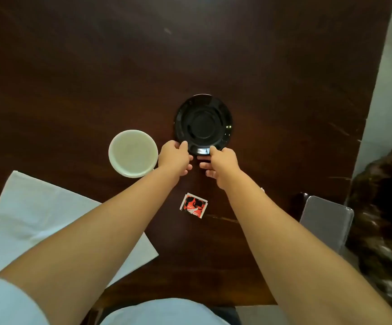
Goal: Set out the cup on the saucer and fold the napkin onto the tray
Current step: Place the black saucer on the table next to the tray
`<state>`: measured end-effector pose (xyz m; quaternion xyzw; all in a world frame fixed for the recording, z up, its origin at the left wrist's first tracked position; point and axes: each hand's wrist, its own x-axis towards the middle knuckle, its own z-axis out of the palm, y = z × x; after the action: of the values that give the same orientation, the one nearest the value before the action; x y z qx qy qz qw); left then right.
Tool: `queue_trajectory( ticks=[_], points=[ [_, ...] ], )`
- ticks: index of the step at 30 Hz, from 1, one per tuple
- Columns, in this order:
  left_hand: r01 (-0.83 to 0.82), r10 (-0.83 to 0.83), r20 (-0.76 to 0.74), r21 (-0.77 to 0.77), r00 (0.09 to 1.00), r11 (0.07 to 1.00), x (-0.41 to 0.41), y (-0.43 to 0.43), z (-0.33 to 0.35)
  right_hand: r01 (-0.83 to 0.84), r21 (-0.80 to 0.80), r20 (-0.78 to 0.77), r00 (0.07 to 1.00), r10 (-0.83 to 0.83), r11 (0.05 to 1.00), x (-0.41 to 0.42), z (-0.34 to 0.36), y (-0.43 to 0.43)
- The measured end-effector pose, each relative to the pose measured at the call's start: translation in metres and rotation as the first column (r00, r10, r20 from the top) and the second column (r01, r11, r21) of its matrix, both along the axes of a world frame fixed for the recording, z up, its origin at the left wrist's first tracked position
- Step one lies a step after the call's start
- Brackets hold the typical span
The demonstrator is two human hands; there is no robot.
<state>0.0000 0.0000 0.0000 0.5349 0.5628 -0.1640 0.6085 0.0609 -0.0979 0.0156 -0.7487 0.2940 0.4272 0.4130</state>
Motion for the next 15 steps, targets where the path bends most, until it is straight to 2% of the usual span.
queue_trajectory(
  ticks=[5,11,15],
  points=[
    [-0.006,0.006,0.021,0.001,1.0,1.0,0.001,-0.001,-0.001,-0.039,0.009,-0.028,0.999,0.039,0.999,0.003,0.006,-0.008],
    [-0.23,0.239,0.012,-0.224,0.971,0.947,-0.016,-0.014,0.014,-0.051,0.027,-0.072,0.996,0.053,0.998,-0.014,0.023,-0.024],
    [-0.217,0.23,0.023,-0.262,0.973,0.94,-0.045,-0.034,0.029,-0.085,0.054,-0.043,0.995,0.087,0.995,-0.04,0.039,-0.048]
  ],
)
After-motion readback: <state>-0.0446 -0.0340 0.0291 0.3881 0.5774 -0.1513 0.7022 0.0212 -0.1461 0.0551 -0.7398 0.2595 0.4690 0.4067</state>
